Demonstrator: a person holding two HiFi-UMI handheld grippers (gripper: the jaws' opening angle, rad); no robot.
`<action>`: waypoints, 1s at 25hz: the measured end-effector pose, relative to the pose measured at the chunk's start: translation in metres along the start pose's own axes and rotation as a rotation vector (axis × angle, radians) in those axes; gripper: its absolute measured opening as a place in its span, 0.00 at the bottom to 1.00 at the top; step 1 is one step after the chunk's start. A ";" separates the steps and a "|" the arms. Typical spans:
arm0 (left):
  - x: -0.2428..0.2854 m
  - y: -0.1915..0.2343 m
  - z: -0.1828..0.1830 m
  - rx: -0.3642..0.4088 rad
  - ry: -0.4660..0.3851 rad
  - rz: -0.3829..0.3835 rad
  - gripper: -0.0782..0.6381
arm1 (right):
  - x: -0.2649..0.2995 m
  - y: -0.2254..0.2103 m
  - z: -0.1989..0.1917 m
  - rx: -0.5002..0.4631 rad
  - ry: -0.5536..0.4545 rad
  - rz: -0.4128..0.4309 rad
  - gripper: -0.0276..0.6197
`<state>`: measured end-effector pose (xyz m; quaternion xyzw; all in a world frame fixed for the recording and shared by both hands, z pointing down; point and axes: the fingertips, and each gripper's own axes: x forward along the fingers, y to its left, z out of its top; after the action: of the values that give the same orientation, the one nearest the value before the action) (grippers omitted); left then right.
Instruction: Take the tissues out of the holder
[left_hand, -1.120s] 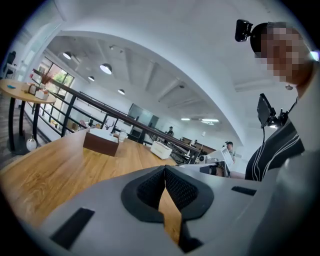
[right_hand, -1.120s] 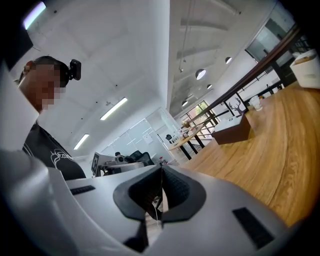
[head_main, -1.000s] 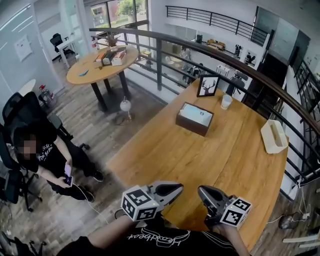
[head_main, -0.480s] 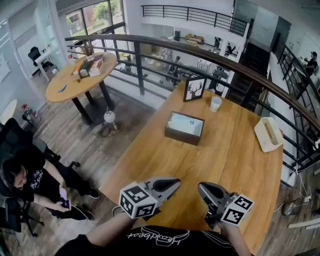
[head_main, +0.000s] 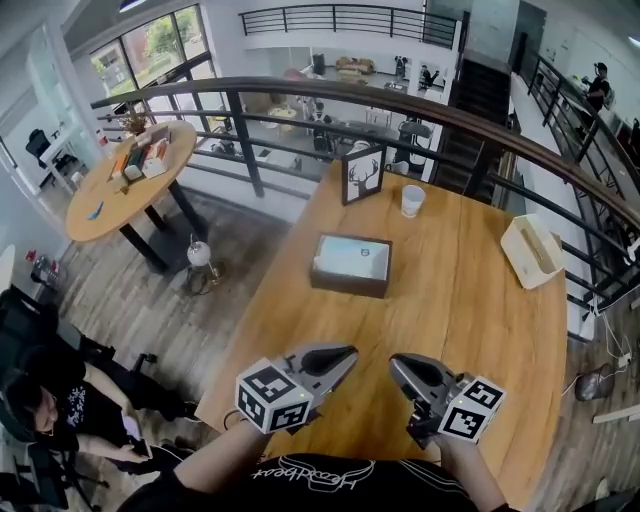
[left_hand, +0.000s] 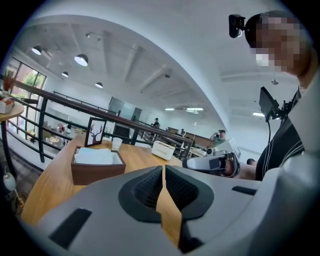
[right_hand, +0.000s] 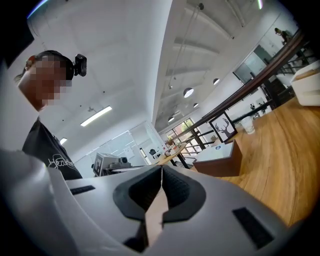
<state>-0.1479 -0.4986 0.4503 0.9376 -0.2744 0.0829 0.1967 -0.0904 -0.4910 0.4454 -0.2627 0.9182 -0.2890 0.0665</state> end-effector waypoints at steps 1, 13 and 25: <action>0.004 0.006 0.000 0.004 0.006 0.000 0.13 | 0.003 -0.004 0.001 0.001 -0.002 0.000 0.07; 0.044 0.100 0.012 0.058 0.101 0.008 0.29 | 0.040 -0.047 0.011 0.007 0.013 0.003 0.07; 0.089 0.222 0.024 0.318 0.366 0.082 0.52 | 0.034 -0.078 -0.024 0.099 0.058 -0.038 0.07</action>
<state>-0.1935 -0.7228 0.5240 0.9143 -0.2556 0.3013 0.0895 -0.0915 -0.5516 0.5101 -0.2682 0.8991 -0.3427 0.0472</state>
